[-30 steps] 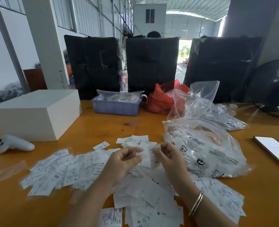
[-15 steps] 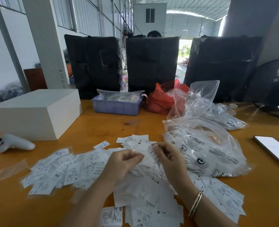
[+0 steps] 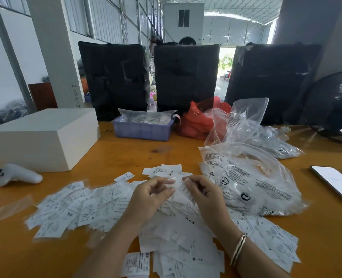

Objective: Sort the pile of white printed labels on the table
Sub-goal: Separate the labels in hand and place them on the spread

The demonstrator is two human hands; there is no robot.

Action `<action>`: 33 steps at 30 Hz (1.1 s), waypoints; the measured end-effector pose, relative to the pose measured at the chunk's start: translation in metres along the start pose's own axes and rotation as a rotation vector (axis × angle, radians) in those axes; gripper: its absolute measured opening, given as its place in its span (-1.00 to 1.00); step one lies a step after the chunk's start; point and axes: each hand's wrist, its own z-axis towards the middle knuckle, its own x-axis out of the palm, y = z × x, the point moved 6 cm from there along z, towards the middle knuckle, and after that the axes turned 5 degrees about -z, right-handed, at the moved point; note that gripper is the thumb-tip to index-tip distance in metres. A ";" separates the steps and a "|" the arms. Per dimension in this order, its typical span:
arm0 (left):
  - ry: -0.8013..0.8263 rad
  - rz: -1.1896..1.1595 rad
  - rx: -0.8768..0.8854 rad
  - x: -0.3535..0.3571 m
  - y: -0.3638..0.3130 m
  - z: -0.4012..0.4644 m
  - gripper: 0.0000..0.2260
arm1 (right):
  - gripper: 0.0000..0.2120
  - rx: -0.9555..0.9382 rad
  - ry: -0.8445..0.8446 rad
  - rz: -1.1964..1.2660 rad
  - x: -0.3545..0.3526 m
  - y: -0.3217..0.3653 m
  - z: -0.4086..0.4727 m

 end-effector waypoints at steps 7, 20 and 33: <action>0.075 0.035 -0.010 0.007 0.002 0.001 -0.92 | -0.82 -0.036 0.043 -0.073 0.008 0.005 -0.002; 0.074 -0.151 -0.096 0.009 0.004 -0.001 -0.90 | -0.72 -0.176 0.129 -0.399 0.019 0.003 -0.002; -0.008 -0.162 -0.118 -0.003 0.004 0.000 -0.88 | -0.93 0.304 0.103 0.186 -0.004 -0.015 0.003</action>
